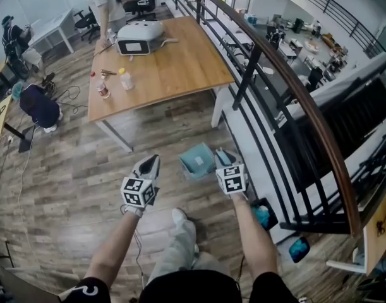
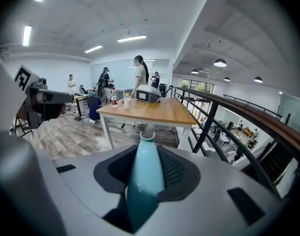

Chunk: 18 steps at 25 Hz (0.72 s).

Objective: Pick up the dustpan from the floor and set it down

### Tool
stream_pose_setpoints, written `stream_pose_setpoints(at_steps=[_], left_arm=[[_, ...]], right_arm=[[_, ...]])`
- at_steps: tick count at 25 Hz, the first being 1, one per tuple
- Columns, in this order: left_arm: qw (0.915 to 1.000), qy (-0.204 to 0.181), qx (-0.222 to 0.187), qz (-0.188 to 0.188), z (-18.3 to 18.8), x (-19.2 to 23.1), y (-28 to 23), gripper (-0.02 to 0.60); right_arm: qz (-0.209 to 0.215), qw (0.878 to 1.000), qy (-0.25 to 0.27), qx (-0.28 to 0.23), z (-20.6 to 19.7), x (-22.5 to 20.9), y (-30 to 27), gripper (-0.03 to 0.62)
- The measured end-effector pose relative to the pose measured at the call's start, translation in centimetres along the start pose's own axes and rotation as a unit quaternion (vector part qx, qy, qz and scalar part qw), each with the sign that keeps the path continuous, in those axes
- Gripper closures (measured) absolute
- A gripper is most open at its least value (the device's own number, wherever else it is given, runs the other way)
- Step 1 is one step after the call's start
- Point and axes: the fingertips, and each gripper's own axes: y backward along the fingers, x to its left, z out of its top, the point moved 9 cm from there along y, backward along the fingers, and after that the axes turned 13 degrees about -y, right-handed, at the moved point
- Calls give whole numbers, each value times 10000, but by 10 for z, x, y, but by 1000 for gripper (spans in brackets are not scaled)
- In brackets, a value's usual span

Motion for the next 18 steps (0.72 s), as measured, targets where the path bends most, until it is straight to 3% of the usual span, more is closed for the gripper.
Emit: stream_pose_setpoints(at_steps=[18], left_arm=[[9978,228,461,-429,-102,44,-158,583]], right_arm=[[-462,9984,-245,226,-86,-61,-165,484]])
